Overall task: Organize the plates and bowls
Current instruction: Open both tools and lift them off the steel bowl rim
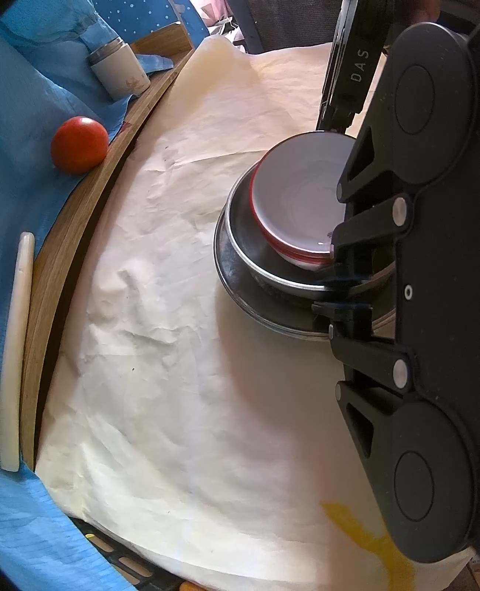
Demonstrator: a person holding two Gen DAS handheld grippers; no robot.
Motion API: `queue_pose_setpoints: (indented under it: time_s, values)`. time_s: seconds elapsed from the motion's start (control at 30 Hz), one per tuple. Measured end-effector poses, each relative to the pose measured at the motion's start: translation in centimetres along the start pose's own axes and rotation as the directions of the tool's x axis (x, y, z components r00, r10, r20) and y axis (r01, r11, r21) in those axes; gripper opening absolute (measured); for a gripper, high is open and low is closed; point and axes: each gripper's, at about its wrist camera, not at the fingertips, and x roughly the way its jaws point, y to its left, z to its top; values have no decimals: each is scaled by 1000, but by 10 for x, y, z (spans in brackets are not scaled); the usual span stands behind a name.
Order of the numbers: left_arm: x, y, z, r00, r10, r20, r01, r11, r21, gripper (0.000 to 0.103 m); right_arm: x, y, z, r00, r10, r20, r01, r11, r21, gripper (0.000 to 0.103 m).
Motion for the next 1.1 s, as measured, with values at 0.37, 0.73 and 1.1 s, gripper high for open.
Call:
queue_pose_setpoints:
  time_s: [0.37, 0.73, 1.1]
  values:
    - [-13, 2, -8, 998, 30, 53, -28, 999, -37, 23, -5, -4, 5, 1000, 30, -4, -31, 998, -53, 24]
    - [-34, -2, -28, 983, 129, 131, -116, 988, -103, 50, -21, -7, 6, 999, 40, 22, -36, 989, -142, 53]
    - [-44, -5, -41, 973, 158, 171, -135, 981, -140, 64, -31, -3, 4, 997, 52, 61, -40, 982, -184, 60]
